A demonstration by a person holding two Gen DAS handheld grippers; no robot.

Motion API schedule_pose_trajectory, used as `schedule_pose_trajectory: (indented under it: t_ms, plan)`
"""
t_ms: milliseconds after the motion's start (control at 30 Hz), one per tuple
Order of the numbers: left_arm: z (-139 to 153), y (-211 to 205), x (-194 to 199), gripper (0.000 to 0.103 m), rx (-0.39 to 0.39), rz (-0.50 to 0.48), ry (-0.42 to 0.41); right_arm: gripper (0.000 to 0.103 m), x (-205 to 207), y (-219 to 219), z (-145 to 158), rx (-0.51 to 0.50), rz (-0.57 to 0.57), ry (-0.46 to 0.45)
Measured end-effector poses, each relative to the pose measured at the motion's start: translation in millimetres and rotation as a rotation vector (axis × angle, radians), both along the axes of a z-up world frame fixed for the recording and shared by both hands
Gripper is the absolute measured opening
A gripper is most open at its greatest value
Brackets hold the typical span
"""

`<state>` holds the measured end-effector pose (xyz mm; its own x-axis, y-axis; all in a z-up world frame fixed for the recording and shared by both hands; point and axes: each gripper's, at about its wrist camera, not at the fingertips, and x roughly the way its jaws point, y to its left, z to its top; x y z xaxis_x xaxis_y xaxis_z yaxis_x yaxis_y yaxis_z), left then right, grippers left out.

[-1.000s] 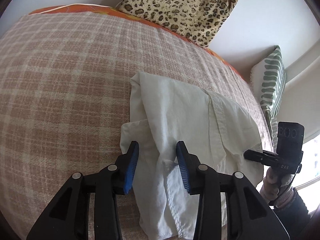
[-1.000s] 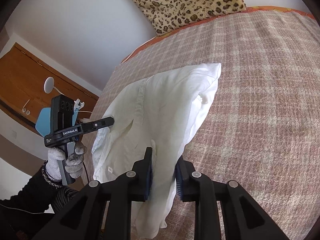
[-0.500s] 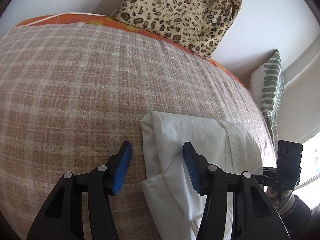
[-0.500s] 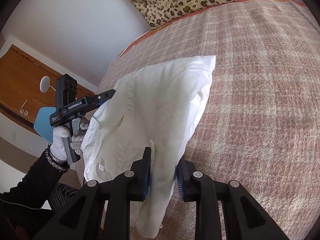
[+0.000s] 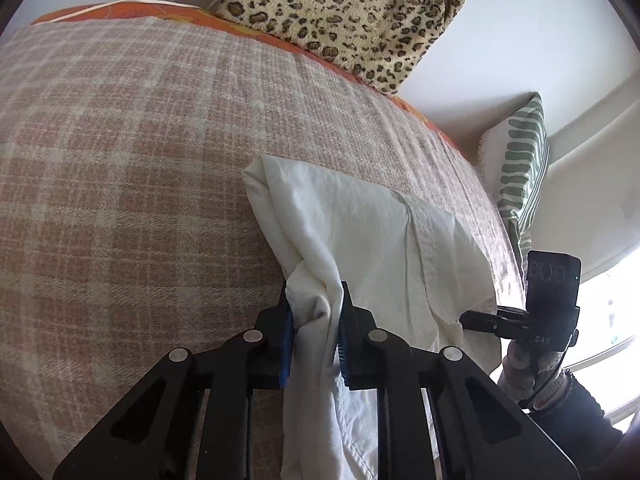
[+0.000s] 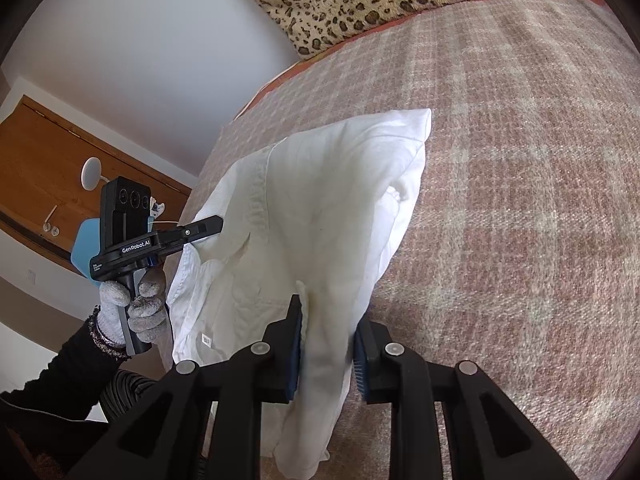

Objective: Fold small clothes

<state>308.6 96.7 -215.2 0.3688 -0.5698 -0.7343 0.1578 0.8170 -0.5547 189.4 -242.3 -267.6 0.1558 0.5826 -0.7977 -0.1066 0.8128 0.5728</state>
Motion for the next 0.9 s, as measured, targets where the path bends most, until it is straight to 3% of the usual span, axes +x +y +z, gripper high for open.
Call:
schedule_pose_trajectory:
  t_ms: [167,300,567,900]
  plan:
    - [22,-15,-1,0.014,0.004,0.002,-0.057,0.016,1,1,31,-0.041,0.012,-0.086]
    - [44,-45,6,0.013,0.011,-0.041,-0.114,0.016,15,-25,55,-0.071,-0.016,-0.121]
    - [65,-136,39,0.013,-0.026,-0.131,-0.199,0.016,39,-105,104,-0.182,-0.063,-0.176]
    - [71,-279,78,0.013,-0.048,-0.263,-0.244,0.015,54,-239,126,-0.343,-0.166,-0.195]
